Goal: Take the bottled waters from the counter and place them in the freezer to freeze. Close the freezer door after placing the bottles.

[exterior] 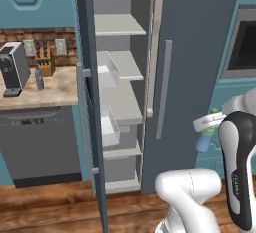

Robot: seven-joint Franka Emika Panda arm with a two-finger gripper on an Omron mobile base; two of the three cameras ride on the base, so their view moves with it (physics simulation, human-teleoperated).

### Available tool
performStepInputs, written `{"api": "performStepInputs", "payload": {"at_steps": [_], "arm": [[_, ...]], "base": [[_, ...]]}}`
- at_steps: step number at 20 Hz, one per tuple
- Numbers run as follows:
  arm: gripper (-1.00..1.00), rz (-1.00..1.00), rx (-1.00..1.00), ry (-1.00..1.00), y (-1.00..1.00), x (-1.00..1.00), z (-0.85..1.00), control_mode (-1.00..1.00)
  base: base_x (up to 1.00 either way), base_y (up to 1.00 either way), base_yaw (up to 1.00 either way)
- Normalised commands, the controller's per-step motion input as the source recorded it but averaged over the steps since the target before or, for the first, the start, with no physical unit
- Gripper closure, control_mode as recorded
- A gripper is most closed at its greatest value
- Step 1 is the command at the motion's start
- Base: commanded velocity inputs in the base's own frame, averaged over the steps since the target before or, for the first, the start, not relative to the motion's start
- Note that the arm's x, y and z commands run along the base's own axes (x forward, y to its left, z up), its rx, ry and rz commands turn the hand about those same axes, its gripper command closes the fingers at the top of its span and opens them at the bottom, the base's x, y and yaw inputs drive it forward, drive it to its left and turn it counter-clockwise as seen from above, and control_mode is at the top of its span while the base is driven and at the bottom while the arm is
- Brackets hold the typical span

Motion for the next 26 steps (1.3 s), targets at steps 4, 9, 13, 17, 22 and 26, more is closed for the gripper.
{"api": "performStepInputs", "payload": {"at_steps": [4,9,13,17,22,26], "arm": [[1.00,0.00,0.00,0.00,0.00,0.00,0.00,1.00],[1.00,0.00,0.00,0.00,0.00,0.00,0.00,1.00],[1.00,0.00,0.00,0.00,0.00,0.00,0.00,1.00],[1.00,0.00,0.00,0.00,0.00,0.00,0.00,1.00],[1.00,0.00,0.00,0.00,0.00,0.00,0.00,1.00],[1.00,0.00,0.00,0.00,0.00,0.00,0.00,1.00]], "base": [[0.45,0.01,0.01],[0.49,-0.08,0.12],[0.43,-0.06,0.12],[0.43,-0.02,0.09],[0.39,-0.03,0.05],[0.40,0.00,0.00]]}}
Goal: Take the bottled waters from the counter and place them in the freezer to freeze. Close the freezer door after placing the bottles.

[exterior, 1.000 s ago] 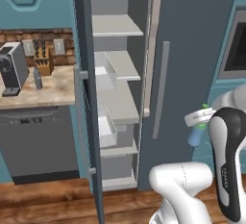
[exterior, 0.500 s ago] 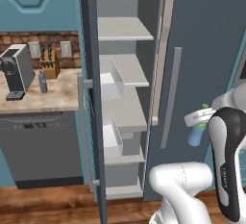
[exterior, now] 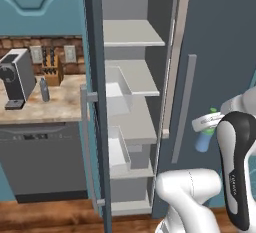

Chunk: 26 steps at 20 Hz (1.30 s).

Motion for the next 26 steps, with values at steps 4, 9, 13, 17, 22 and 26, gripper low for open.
{"api": "performStepInputs", "payload": {"at_steps": [4,9,13,17,22,26], "arm": [[1.00,0.00,0.00,0.00,0.00,0.00,0.00,1.00],[1.00,0.00,0.00,0.00,0.00,0.00,0.00,1.00],[1.00,0.00,0.00,0.00,0.00,0.00,0.00,1.00],[1.00,0.00,0.00,0.00,0.00,0.00,0.00,1.00],[1.00,0.00,0.00,0.00,0.00,0.00,0.00,1.00],[1.00,0.00,0.00,0.00,0.00,0.00,0.00,1.00]], "base": [[0.45,0.00,0.00],[0.51,0.02,0.00],[0.33,0.11,0.00],[0.08,0.19,0.00],[0.22,0.17,0.00],[0.27,0.21,0.00]]}}
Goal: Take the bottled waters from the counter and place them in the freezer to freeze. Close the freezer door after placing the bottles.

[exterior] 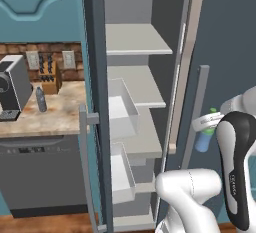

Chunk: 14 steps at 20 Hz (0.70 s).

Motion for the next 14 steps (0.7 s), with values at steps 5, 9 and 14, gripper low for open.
{"api": "performStepInputs", "payload": {"at_steps": [5,9,14], "arm": [[1.00,0.00,0.00,0.00,0.00,0.00,0.00,1.00],[1.00,0.00,0.00,0.00,0.00,0.00,0.00,1.00],[1.00,0.00,0.00,0.00,0.00,0.00,0.00,1.00]], "base": [[0.18,0.22,0.00],[0.12,0.14,0.00],[0.12,0.20,0.00]]}}
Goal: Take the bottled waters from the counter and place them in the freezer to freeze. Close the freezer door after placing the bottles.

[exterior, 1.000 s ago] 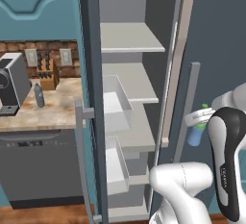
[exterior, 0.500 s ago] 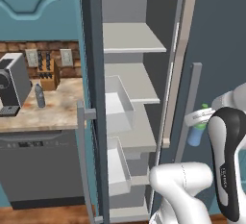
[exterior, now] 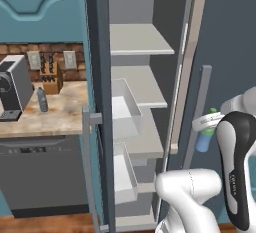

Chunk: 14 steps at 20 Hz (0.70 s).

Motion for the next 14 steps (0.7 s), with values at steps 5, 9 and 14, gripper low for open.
{"api": "performStepInputs", "payload": {"at_steps": [5,9,14], "arm": [[1.00,0.00,0.00,0.00,0.00,0.00,0.00,1.00],[1.00,0.00,0.00,0.00,0.00,0.00,0.00,1.00],[1.00,0.00,0.00,0.00,0.00,0.00,0.00,1.00]], "base": [[0.07,0.32,0.00],[0.17,0.14,0.00],[0.11,0.00,0.00]]}}
